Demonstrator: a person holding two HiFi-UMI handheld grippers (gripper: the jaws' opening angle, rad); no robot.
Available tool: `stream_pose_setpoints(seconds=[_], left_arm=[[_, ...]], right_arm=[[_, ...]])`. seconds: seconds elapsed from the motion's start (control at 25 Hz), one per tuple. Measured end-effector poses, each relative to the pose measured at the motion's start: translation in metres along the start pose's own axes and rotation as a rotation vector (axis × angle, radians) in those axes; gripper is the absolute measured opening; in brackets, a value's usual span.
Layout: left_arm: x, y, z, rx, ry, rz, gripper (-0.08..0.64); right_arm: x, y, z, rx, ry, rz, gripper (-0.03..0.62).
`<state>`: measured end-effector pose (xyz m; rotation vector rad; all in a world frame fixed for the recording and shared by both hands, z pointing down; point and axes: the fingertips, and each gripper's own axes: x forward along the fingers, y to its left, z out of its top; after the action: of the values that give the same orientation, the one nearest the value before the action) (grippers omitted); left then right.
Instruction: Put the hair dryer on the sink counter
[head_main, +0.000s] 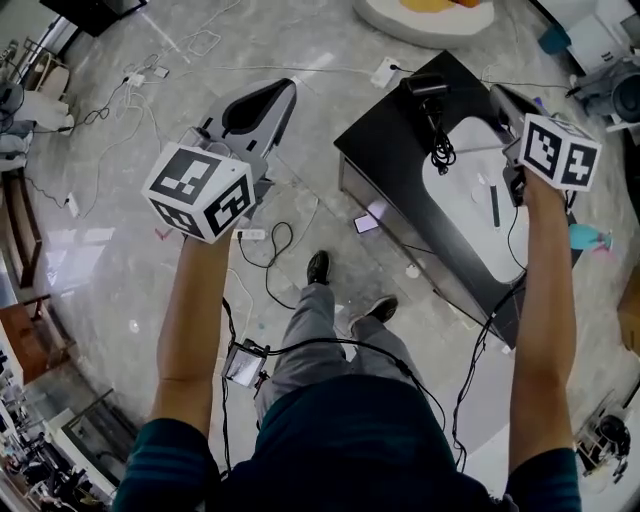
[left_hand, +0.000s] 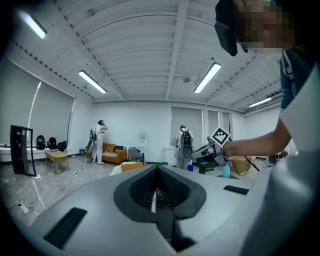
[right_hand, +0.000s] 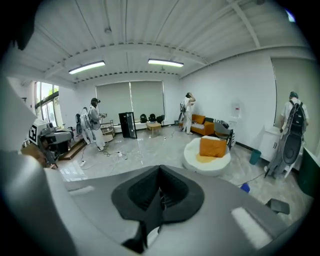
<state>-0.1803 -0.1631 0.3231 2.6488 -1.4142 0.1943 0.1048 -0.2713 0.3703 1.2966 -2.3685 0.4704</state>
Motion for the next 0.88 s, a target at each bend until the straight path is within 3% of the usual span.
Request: stream_pose_setpoints(seconds=[0.52, 0.88], left_arm=[[-0.035, -0.080, 0.088, 0.131, -0.077, -0.082, 0.006], [-0.044, -0.148, 0.130, 0.207, -0.122, -0.165, 0.006]], right_arm=[[-0.178, 0.069, 0.088, -0.111, -0.295, 0.071, 0.008], [-0.266, 0.079, 0.093, -0.132, -0.381, 0.056, 0.008]])
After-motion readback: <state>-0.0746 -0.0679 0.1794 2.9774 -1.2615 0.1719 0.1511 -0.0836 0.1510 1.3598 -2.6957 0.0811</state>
